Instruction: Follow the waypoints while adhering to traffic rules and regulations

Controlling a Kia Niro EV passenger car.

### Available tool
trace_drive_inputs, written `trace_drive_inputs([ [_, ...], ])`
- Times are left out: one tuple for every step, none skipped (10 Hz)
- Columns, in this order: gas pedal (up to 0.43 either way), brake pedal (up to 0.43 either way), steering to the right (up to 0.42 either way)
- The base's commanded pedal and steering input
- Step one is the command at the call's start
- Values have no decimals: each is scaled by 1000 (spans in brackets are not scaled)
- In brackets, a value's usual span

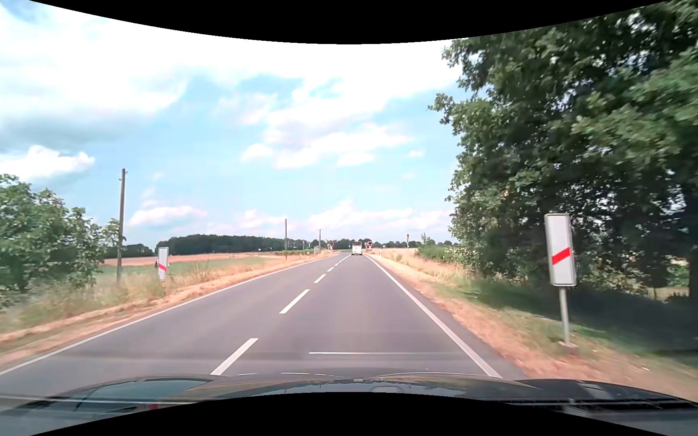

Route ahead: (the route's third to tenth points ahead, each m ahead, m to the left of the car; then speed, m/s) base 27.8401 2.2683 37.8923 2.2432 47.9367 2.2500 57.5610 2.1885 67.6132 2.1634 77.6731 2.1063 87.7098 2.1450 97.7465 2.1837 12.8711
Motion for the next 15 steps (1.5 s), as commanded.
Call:
trace_drive_inputs([
  [157,0,0],
  [157,0,0],
  [157,0,0],
  [157,0,0],
  [157,0,0],
  [157,0,0],
  [157,0,0],
  [157,0,0],
  [157,0,0],
  [157,0,0],
  [157,0,0],
  [157,0,0],
  [157,0,-2],
  [157,0,-5],
  [157,0,-6],
])
